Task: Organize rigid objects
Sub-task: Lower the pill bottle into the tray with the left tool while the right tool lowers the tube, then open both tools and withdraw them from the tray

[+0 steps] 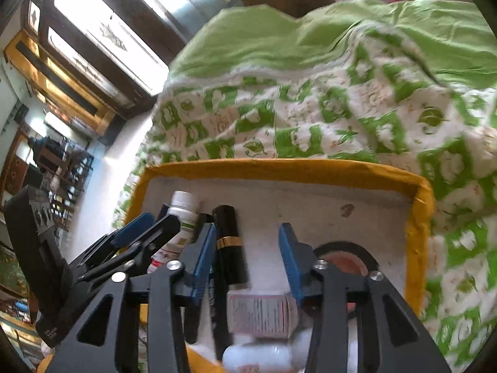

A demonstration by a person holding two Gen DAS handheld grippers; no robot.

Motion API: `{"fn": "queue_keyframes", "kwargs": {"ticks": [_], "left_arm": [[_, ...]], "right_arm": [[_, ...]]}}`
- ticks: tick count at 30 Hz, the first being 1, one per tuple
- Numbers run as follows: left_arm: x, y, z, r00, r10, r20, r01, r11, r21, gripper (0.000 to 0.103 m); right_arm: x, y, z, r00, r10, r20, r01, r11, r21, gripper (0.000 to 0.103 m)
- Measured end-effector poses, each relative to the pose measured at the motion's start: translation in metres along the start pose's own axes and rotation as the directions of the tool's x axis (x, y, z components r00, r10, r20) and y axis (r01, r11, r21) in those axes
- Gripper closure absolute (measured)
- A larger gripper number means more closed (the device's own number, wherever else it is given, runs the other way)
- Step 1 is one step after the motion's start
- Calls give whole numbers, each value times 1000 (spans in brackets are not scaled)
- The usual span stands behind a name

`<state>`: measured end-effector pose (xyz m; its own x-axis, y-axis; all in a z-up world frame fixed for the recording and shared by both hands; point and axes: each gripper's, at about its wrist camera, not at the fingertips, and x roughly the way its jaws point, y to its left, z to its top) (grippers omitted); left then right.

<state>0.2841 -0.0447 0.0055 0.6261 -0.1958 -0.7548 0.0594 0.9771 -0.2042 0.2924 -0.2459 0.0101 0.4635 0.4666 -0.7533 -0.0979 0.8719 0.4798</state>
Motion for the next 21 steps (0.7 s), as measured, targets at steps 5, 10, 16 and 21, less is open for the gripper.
{"fn": "queue_keyframes", "kwargs": {"ticks": [5,10,16,21], "left_arm": [[-53,5,-31,999,42,-3,-42,999,9,21],[-106,2,-81,990,134,34,-136,989,54,10],[-162,-12,-124,968,223,115,-233,970,73,1],[-185,-26,-130,946,287,153,-307,944,121,1]], "right_arm": [[-52,6,-41,996,-29,88,24,998,52,31],[-92,20,-116,990,-50,129,44,998,50,4],[-118,48,-180,979,-147,141,159,984,-79,0],[-145,59,-205,952,-220,214,254,956,-148,0]]}}
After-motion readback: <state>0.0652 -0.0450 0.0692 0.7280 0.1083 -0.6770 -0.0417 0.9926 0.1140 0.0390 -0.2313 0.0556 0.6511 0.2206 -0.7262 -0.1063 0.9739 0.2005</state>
